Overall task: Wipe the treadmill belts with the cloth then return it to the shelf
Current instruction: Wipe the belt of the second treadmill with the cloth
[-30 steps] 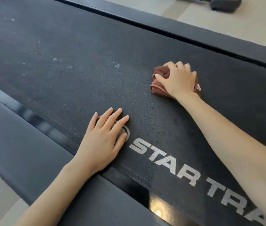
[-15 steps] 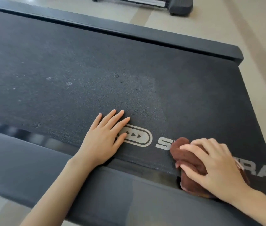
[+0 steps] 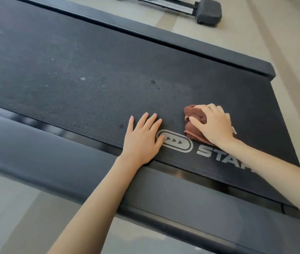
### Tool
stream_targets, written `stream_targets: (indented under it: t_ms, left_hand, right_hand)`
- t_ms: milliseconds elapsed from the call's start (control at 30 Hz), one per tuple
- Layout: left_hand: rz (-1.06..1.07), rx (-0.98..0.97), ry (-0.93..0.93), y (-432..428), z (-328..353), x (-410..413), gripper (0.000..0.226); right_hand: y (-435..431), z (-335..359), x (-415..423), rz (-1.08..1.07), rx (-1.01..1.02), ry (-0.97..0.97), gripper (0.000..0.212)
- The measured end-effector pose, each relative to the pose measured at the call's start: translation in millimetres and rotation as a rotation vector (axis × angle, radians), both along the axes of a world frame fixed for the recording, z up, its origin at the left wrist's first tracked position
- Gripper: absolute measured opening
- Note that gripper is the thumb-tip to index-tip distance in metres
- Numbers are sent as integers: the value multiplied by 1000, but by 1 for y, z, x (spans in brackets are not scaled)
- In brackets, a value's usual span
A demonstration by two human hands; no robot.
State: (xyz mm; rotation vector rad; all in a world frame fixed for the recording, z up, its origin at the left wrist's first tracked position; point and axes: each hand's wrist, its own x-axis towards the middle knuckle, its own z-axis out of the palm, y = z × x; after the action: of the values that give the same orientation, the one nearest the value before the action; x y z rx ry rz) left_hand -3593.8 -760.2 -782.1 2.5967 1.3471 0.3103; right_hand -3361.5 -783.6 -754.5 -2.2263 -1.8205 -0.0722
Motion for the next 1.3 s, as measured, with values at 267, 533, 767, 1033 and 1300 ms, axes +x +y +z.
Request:
stream_targets:
  t_ms: [267,533,767,1033,1300]
  left_hand:
    - [-5,-21,21,-6,3,-4,54]
    - [49,4,39,-4,2,-3,53]
    - [357,-16,59,-4,5,-9,59]
    - [288,-18,68,-5,15,-24,62]
    - [473,-61,108,6,19,-73,58]
  right_hand:
    - [-103,2,9,139,7,26,36]
    - [55,-9,0,229,148,-23,32]
    - [51,-5,-28,215,97,-32,36]
    - [-91,-4,-6,453,110,46,33]
    - [7,-3,-70,479,101,57,32]
